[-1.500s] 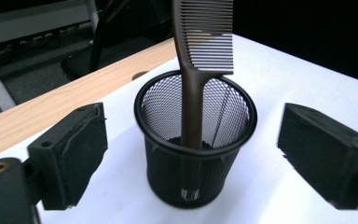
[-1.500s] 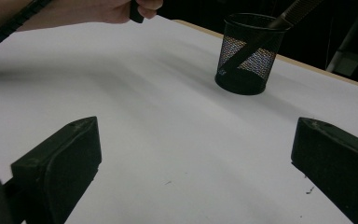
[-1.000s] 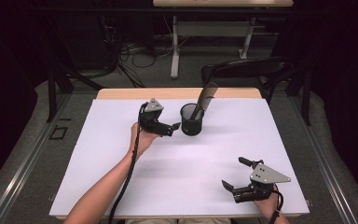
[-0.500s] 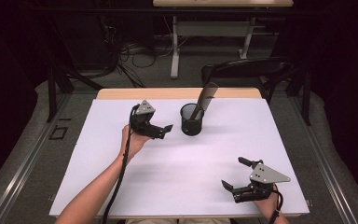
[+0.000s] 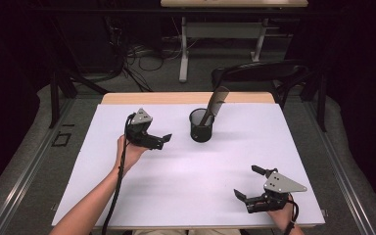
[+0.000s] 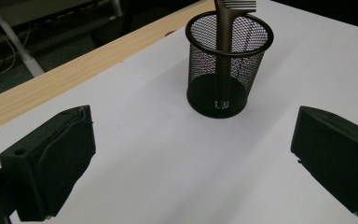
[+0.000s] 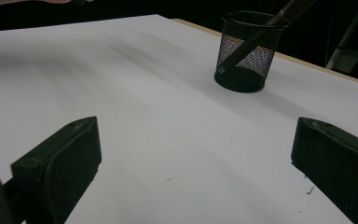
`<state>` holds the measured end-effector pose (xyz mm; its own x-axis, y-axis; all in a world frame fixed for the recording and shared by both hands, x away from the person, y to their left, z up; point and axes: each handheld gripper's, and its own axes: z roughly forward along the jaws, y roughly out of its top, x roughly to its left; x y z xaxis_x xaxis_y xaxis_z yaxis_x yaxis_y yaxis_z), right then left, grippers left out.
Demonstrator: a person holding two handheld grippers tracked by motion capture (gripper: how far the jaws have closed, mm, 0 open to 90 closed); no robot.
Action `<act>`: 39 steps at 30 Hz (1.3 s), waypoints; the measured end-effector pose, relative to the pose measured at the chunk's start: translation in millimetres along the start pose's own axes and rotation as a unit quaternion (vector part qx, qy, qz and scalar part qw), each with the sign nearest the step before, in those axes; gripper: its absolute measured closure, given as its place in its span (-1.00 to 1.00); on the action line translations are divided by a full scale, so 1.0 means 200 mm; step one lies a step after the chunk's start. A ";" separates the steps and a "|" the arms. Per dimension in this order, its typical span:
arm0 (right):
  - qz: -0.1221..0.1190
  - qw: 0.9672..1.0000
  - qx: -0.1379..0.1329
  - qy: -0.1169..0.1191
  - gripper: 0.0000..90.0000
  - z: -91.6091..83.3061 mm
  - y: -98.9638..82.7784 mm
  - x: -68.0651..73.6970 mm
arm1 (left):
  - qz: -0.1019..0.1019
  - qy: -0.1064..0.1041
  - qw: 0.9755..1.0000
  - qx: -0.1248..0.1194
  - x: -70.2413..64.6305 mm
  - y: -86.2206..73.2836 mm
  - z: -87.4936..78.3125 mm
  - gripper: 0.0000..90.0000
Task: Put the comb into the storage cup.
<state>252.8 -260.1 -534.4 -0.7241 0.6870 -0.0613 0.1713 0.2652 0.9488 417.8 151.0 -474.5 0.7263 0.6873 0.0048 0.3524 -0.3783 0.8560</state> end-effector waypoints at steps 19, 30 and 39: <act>-0.002 1.000 0.007 -0.003 -0.98 0.00 0.00 0.01 | 0.001 0.013 1.000 -0.009 0.00 -0.06 -0.14 -1.00; 0.000 1.000 0.007 -0.005 -0.98 -0.01 0.01 0.01 | 0.006 0.020 1.000 -0.008 -0.03 -0.09 -0.22 -1.00; 0.004 1.000 0.012 -0.001 -0.98 0.00 0.00 0.01 | 0.004 0.025 1.000 -0.002 -0.06 -0.19 -0.29 -1.00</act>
<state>251.1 -258.3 -534.0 -0.7220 0.6898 -0.0548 0.1932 0.2770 0.9412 362.3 192.4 -476.6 0.6992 0.7139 0.0374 0.3444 -0.3822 0.8575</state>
